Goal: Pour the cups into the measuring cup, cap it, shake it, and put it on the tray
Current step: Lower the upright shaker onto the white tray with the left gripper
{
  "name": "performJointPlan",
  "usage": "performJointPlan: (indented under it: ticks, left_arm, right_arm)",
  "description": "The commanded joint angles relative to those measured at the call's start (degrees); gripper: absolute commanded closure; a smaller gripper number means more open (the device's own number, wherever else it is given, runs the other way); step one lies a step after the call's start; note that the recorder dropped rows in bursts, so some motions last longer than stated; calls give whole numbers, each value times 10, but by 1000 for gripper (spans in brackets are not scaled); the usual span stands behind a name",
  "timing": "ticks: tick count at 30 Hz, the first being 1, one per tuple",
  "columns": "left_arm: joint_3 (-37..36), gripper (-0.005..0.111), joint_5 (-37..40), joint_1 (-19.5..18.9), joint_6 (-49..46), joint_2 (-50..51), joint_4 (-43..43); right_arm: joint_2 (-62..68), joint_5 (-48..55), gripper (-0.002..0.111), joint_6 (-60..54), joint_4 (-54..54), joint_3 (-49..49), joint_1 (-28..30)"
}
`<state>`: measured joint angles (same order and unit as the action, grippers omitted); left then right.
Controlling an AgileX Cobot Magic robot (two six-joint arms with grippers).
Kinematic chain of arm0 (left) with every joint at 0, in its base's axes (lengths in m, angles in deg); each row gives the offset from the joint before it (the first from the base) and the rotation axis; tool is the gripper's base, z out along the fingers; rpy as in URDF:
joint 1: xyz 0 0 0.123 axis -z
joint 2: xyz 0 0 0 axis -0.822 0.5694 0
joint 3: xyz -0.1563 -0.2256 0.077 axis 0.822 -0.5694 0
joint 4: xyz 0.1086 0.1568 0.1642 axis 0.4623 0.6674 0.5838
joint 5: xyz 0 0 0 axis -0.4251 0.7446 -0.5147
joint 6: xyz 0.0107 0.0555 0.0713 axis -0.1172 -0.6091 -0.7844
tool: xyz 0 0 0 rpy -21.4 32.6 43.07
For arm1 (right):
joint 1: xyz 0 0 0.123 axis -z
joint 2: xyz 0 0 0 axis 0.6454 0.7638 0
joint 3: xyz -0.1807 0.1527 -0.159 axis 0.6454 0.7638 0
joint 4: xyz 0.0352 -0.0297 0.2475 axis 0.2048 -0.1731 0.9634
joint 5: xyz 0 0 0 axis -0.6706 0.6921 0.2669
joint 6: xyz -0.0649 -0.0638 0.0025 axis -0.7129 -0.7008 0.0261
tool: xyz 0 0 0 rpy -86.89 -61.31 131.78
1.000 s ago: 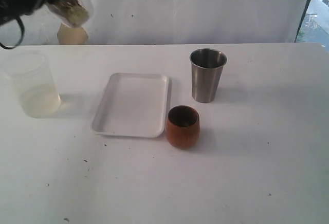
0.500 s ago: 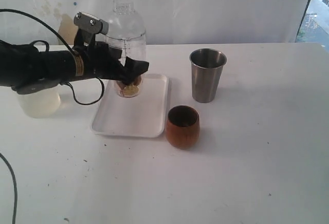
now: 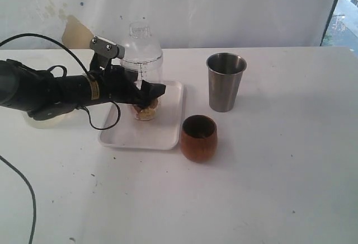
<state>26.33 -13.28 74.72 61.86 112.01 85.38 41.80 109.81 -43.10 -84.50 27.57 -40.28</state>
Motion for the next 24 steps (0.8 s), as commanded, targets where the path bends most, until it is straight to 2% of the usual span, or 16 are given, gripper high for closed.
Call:
performJointPlan:
  ticks: [1, 2, 5, 6, 24]
  left_arm:
    - [6, 56, -26, 1, -27, -5, -33]
    - [6, 40, -22, 1, -28, -5, -33]
    - [6, 6, 3, 1, -31, -5, -33]
    - [6, 1, 9, 0, -31, -5, -33]
    - [4, 2, 58, 0, -25, -33, -32]
  right_arm:
    - [-1, -2, 108, 3, 0, 2, 0]
    - [-1, -2, 108, 3, 0, 2, 0]
    - [-1, -2, 108, 3, 0, 2, 0]
    - [-1, -2, 108, 3, 0, 2, 0]
    - [-1, -2, 108, 3, 0, 2, 0]
